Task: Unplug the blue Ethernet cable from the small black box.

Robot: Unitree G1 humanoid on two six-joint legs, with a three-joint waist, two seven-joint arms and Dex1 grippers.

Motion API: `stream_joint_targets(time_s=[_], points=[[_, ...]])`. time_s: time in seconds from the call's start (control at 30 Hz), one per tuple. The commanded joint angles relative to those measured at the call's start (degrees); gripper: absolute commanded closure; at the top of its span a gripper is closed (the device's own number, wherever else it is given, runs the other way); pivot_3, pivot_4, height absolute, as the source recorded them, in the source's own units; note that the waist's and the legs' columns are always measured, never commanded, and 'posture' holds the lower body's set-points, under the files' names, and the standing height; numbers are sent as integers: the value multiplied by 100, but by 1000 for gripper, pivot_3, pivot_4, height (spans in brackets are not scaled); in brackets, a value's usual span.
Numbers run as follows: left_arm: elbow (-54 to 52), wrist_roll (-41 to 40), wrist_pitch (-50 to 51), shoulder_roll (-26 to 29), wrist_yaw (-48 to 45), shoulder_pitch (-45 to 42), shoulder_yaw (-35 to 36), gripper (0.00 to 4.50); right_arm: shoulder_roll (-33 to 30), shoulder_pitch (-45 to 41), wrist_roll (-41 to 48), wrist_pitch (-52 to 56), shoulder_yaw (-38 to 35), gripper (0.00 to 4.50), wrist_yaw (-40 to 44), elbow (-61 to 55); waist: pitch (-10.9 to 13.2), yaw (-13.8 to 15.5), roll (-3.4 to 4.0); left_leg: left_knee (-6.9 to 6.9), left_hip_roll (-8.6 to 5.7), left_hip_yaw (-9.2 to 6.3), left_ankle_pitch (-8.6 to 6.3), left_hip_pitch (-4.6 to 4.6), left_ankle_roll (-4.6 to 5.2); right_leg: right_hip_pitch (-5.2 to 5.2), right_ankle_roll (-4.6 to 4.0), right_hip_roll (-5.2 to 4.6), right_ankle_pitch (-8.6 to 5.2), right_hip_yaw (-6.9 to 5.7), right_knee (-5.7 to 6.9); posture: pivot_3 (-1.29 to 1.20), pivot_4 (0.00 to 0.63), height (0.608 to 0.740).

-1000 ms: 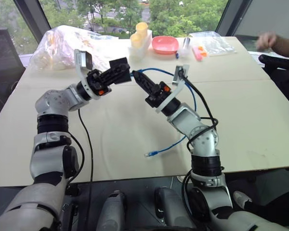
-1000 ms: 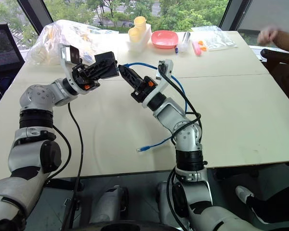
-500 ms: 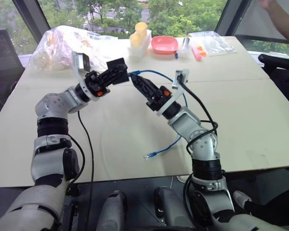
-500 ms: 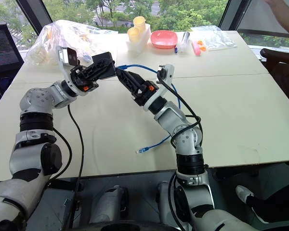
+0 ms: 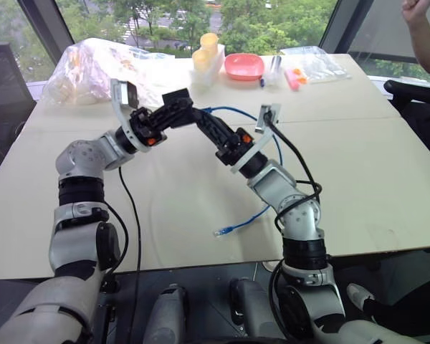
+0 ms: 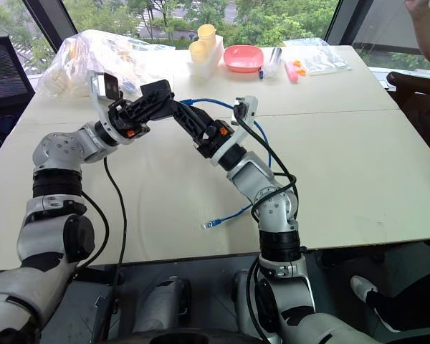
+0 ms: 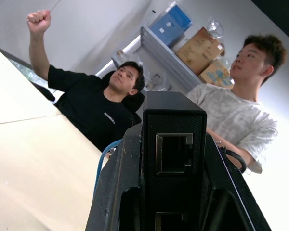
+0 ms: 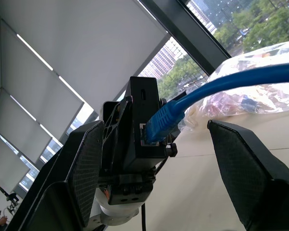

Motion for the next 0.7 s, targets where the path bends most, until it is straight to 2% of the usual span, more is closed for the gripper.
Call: stream_joint_targets(time_s=[0.03, 0.1, 0.27, 0.7], points=[[-238, -161, 21, 17, -37, -38, 51, 3948, 101, -81, 107, -90, -27, 1170, 93, -169, 0, 0, 0, 0, 0, 0, 0, 0, 0, 0, 0, 0, 0, 0, 0, 0, 150, 740], [-245, -166, 26, 10, -37, -28, 51, 3948, 105, -79, 98, -49, 2, 1766, 104, -166, 0, 0, 0, 0, 0, 0, 0, 0, 0, 0, 0, 0, 0, 0, 0, 0, 150, 740], [-225, -163, 23, 9, -28, -38, 57, 3948, 87, -60, 53, 6, 85, 4235, 158, -175, 0, -1, 0, 0, 0, 0, 0, 0, 0, 0, -1, 0, -1, 0, 0, 0, 150, 740], [-222, -173, -32, 16, 8, -17, 42, 3948, 30, -37, -64, 52, 195, 4235, 258, -155, 0, 0, 0, 0, 0, 0, 0, 0, 0, 0, -1, 0, -1, 0, -1, 0, 150, 740]])
